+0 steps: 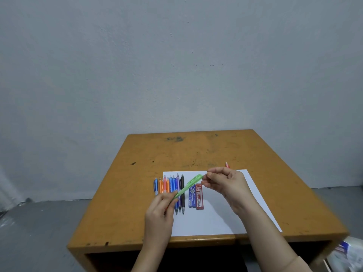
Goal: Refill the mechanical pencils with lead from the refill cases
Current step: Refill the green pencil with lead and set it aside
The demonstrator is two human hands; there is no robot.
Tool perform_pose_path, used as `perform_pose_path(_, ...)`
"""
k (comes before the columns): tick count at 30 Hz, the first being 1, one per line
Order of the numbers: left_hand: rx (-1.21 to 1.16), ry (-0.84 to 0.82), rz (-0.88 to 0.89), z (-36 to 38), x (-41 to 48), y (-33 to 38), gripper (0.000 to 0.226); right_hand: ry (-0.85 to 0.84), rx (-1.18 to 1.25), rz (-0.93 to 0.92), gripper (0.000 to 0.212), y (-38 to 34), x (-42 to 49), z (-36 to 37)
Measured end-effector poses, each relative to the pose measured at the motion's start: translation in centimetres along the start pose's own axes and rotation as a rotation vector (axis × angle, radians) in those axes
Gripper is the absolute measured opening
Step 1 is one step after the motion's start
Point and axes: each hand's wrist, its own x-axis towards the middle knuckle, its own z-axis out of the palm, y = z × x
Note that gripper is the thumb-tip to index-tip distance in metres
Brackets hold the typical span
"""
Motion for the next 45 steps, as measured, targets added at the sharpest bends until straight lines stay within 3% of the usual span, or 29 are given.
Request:
perform_pose_path(16,0.025,0.029,0.034,0.2,-0.1,-0.6,0.031,-0.042,-0.184,-0.06,0.007,-0.5,-0.2,-0.1)
perform_pose_path(29,0.014,0.043,-0.017,0.1,-0.2,-0.3,0.034,0.064,-0.369,-0.181,0.025,1.2,-0.3,0.1)
perform_pose_path(36,0.003,0.034,-0.024,0.1,-0.2,-0.2,0.034,0.22,-0.582,-0.224,0.028,2.5,2.8,-1.2)
perform_pose_path(45,0.028,0.015,0.013,0.1,0.0,-0.3,0.029,0.116,-0.871,-0.121,0.029,4.4,4.7,-0.9)
